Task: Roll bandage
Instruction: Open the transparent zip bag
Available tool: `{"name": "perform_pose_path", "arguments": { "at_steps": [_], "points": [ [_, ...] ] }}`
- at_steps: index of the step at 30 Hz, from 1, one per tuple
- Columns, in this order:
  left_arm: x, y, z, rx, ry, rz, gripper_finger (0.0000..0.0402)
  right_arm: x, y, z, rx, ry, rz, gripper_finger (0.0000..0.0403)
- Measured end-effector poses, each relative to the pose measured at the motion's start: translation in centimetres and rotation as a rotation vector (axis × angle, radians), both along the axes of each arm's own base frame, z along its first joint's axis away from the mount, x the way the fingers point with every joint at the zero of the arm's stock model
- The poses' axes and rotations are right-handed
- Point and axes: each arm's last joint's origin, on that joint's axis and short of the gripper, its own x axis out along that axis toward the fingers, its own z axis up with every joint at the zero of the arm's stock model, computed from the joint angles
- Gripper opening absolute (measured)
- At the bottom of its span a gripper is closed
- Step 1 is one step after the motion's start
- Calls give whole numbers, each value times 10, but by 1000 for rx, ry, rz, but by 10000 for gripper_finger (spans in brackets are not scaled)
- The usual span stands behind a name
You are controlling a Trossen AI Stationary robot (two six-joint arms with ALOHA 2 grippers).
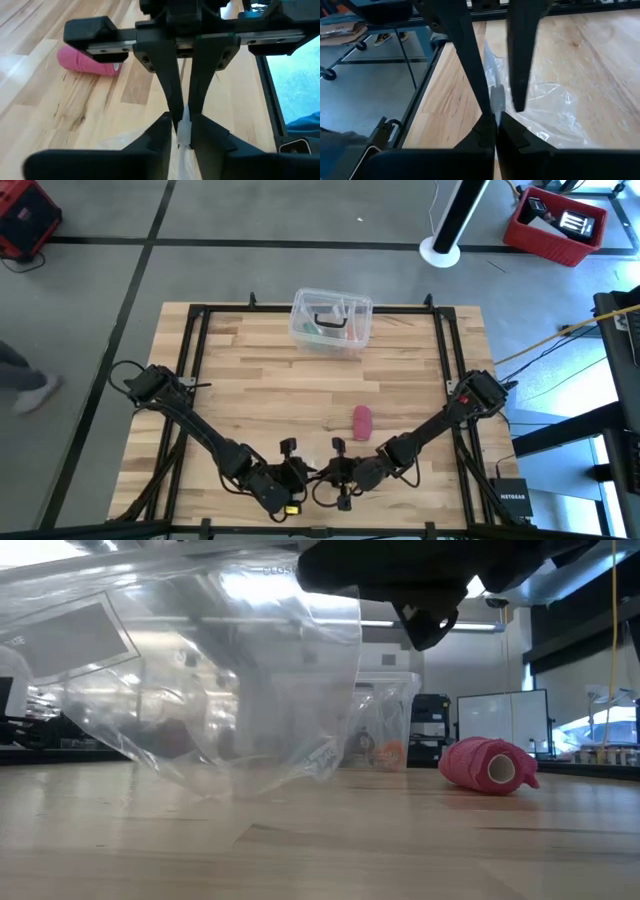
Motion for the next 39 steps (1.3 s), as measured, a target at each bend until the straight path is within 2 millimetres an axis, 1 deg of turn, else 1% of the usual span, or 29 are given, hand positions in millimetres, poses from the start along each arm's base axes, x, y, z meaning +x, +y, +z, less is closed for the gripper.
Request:
{"name": "perform_pose_path", "arguments": {
  "at_steps": [5,7,13,20,24,28,35,39],
  "points": [
    [-3,2,-3,14,35,19,16,0,-1,0,-48,-9,-25,2],
    [-3,2,-3,4,37,25,10,0,-1,-1,-63,-11,-21,2],
    [-5,0,-4,-3,41,26,28,0,-2,0,-95,-17,-18,1],
    [-12,-9,-3,-7,35,10,15,-2,-2,7,-150,-29,8,1],
    [-16,-13,-3,-32,36,17,21,-4,-4,14,-193,-33,17,1],
    [-25,-19,-7,-52,75,21,29,-6,-5,20,-217,-45,23,1],
    [-42,-27,-13,-82,138,50,20,-7,-6,23,-246,-33,42,0],
    [-51,-31,-16,-111,162,84,19,-10,-8,29,-263,-33,51,0]
  ]
}}
